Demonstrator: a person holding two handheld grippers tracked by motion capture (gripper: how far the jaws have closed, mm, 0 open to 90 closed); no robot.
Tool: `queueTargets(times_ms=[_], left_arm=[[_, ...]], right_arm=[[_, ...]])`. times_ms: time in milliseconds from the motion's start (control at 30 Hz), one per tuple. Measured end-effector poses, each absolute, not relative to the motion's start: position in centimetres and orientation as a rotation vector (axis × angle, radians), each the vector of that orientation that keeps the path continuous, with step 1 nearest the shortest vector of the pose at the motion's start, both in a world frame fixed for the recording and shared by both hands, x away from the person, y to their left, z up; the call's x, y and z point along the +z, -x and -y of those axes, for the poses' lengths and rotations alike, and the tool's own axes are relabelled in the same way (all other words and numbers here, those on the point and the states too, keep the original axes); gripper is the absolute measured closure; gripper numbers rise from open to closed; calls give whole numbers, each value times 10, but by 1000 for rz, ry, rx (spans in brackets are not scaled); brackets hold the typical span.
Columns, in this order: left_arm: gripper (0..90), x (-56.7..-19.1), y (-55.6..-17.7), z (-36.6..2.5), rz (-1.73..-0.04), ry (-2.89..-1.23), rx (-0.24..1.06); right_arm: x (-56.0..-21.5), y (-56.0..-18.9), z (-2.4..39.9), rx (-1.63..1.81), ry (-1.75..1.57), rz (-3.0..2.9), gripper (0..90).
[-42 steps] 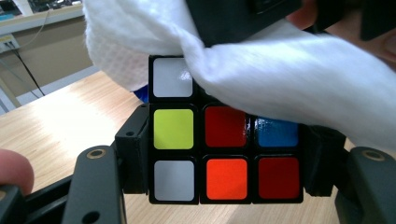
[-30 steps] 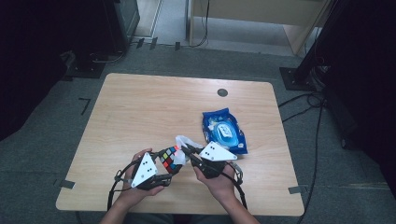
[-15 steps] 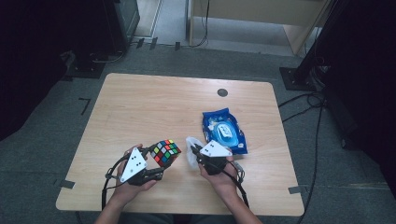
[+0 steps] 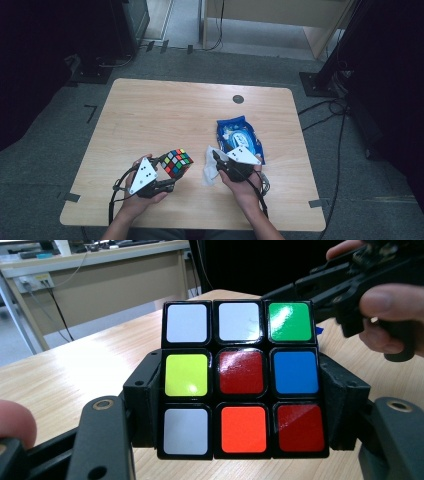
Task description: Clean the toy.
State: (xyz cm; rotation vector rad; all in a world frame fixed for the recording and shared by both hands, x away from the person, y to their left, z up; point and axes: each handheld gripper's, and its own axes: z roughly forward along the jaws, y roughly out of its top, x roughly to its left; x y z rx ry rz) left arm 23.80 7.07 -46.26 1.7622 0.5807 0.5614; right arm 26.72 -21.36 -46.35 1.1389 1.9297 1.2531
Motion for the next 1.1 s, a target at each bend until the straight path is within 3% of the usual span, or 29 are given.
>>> queueTargets(times_ms=[367, 600, 1100], left_arm=[[342, -470, -239, -61, -588, -1779, 570], [342, -473, -236, -52, -582, -1790, 593], [342, -473, -226, -39, -528, -1771, 640]], right_arm=[[-440, -252, 196, 1633, -1193, -1967, 416], [-438, -247, 181, 1832, -1316, -2028, 306], [-460, -254, 170, 1934, -1549, -2091, 325]])
